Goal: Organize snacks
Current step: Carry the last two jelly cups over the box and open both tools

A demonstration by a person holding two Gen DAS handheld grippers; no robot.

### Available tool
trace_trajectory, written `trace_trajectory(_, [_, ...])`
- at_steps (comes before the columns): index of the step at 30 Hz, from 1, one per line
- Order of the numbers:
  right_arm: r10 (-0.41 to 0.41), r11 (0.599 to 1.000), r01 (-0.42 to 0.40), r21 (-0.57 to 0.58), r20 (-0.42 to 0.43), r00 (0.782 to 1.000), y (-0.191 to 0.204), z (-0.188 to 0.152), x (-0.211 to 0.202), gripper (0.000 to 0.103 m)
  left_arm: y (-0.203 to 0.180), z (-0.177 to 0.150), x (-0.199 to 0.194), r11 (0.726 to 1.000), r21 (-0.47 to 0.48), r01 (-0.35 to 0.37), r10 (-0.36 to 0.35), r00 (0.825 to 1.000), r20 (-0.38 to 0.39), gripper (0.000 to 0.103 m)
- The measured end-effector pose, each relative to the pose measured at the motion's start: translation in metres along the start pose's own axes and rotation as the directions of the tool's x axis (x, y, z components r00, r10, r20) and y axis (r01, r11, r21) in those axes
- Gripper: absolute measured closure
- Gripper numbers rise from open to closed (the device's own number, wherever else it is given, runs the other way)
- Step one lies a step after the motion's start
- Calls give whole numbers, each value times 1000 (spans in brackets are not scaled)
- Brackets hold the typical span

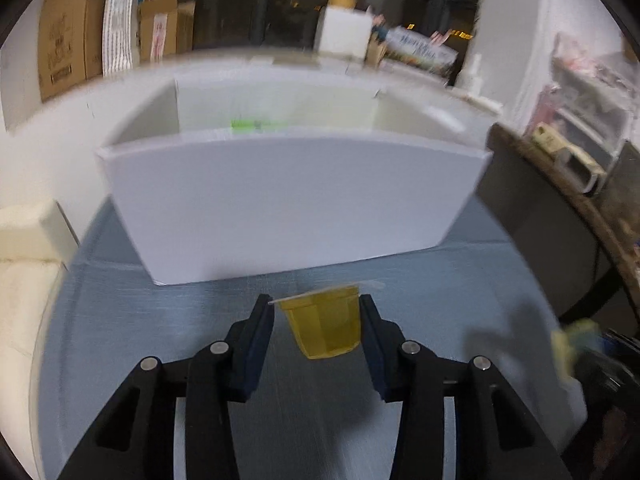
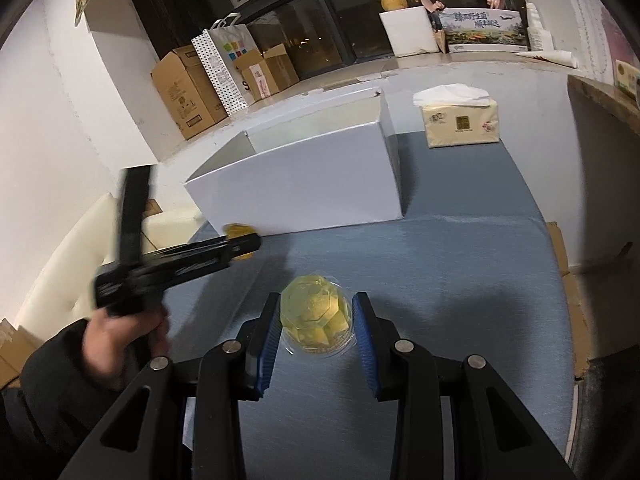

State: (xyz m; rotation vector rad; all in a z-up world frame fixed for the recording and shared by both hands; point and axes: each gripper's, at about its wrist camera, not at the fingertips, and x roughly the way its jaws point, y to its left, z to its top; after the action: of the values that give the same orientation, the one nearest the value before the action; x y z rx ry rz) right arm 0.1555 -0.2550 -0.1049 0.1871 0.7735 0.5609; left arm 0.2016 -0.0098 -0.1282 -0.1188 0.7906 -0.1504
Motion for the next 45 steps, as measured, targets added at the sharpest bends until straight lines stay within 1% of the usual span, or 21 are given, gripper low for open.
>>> trace_trajectory(3, [24, 1000, -24, -5, 11, 1000, 7, 11, 7, 64, 0, 4, -38, 1000, 10, 19, -20, 998, 65, 56])
trace_trajectory(7, [56, 998, -54, -42, 30, 998, 19, 39, 20, 64, 11, 22, -76, 1000, 4, 11, -11, 989, 148, 56])
trace_trajectory(9, [51, 997, -48, -62, 45, 998, 24, 55, 25, 64, 20, 34, -88, 1000, -4, 8, -8, 984, 178, 56])
trace_trajectory(12, [51, 995, -44, -90, 73, 996, 33, 87, 33, 64, 31, 60, -91, 1000, -17, 4, 0, 978, 209, 56])
trace_trajectory(14, [75, 993, -69, -97, 63, 995, 37, 113, 46, 64, 37, 80, -86, 1000, -14, -6, 9, 974, 226, 56])
trace_trajectory(15, [71, 993, -65, -102, 59, 996, 38, 120, 52, 64, 39, 91, -76, 1000, -10, -14, 16, 973, 232, 56])
trace_trajectory(19, [6, 989, 1, -150, 46, 999, 42, 156, 84, 64, 54, 119, -43, 999, -34, -2, 9, 980, 197, 56])
trace_trajectory(21, [-29, 988, 34, -152, 34, 999, 40, 166, 98, 64, 55, 127, -24, 999, -26, -30, 34, 985, 171, 56])
trace_trajectory(23, [-68, 988, 68, -140, 6, 998, 35, 172, 115, 64, 54, 129, -10, 999, -11, -30, 31, 989, 146, 55])
trace_trajectory(24, [-90, 986, 89, -142, 2, 996, 34, 172, 120, 64, 54, 129, 0, 999, -8, -39, 39, 992, 117, 55])
trace_trajectory(26, [-142, 980, 138, -145, -13, 990, 30, 173, 131, 63, 54, 127, 9, 998, -3, -56, 56, 994, 99, 51])
trace_trajectory(27, [-161, 977, 157, -141, -21, 987, 26, 172, 135, 56, 55, 126, 14, 998, -2, -63, 63, 994, 88, 36])
trace_trajectory(28, [-174, 976, 170, -133, -20, 984, 23, 171, 136, 48, 56, 125, 16, 998, -8, -65, 65, 995, 78, 10])
trace_trajectory(29, [-182, 975, 180, -127, -5, 983, 21, 169, 134, 30, 59, 125, 17, 998, -20, -66, 67, 995, 71, 0])
trace_trajectory(31, [-189, 974, 193, -120, 42, 981, 18, 167, 125, 13, 62, 124, 13, 998, -34, -48, 51, 996, 80, 0])
trace_trajectory(33, [-184, 975, 190, -115, 59, 981, 17, 169, 116, 13, 60, 125, 7, 999, -18, -47, 48, 995, 91, 0])
trace_trajectory(36, [-185, 975, 192, -111, 72, 980, 23, 169, 100, 11, 51, 126, -8, 995, 16, -103, 100, 988, 121, 0])
trace_trajectory(38, [-207, 968, 220, -118, 111, 972, 30, 165, 82, 8, 43, 125, -24, 990, 38, -135, 127, 980, 151, 0])
trace_trajectory(41, [-253, 952, 277, -130, 172, 952, 43, 155, 53, 5, 28, 117, -55, 986, 56, -160, 143, 964, 226, 0])
trace_trajectory(44, [-279, 945, 304, -125, 183, 943, 53, 144, 25, 5, 12, 100, -90, 973, 23, -232, 215, 933, 288, 0])
trace_trajectory(45, [-272, 946, 297, -129, 179, 945, 56, 140, 19, 5, 3, 91, -105, 967, 26, -253, 233, 921, 312, 0])
